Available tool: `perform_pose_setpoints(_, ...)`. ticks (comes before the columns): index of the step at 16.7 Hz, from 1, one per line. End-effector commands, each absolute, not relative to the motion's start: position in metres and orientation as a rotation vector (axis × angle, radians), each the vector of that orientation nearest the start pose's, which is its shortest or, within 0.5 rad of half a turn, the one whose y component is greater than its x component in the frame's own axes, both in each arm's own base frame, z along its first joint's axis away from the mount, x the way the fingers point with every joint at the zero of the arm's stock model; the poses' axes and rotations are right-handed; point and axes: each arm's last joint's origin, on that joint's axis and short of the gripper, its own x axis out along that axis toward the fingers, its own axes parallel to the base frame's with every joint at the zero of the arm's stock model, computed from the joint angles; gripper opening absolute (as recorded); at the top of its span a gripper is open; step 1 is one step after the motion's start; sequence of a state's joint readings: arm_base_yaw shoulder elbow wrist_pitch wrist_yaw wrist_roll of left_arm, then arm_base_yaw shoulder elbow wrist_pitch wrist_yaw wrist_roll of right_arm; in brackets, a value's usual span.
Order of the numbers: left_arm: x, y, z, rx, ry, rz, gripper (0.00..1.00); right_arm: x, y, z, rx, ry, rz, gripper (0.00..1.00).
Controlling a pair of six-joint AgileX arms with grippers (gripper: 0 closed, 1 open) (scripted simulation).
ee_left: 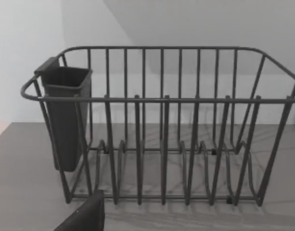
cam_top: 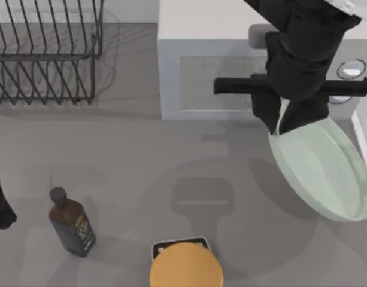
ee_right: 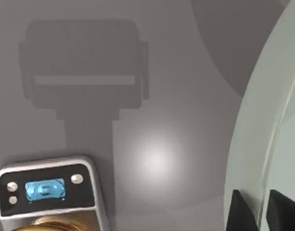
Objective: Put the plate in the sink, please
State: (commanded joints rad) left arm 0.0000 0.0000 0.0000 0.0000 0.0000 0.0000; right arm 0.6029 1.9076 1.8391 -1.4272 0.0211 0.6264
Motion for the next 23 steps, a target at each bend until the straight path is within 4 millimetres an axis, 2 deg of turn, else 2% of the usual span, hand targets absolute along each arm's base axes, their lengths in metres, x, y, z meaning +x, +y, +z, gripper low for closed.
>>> perform_pose_setpoints(3, 0.106, -0.001, 0.160, 0.000, 0.000, 0.000, 1.00, 0.289, 0.202, 0.344, 0.040, 1.487, 0.013, 0.00)
perform_pose_setpoints(5, 0.106, -0.001, 0.160, 0.000, 0.000, 0.000, 1.00, 0.281, 0.196, 0.364, 0.045, 1.479, 0.017, 0.00)
perform_pose_setpoints(7, 0.106, -0.001, 0.160, 0.000, 0.000, 0.000, 1.00, 0.277, 0.192, 0.373, 0.047, 1.474, 0.019, 0.00)
perform_pose_setpoints(13, 0.106, -0.001, 0.160, 0.000, 0.000, 0.000, 1.00, 0.280, 0.191, 0.373, 0.047, 1.473, 0.014, 0.00)
perform_pose_setpoints(16, 0.106, -0.001, 0.160, 0.000, 0.000, 0.000, 1.00, 0.300, 0.166, 0.380, 0.072, 1.454, -0.034, 0.00)
perform_pose_setpoints(19, 0.106, -0.001, 0.160, 0.000, 0.000, 0.000, 1.00, 0.337, 0.127, 0.380, 0.097, 1.431, -0.094, 0.00)
perform_pose_setpoints(23, 0.106, -0.001, 0.160, 0.000, 0.000, 0.000, 1.00, 0.398, 0.064, 0.358, 0.106, 1.424, -0.152, 0.00)
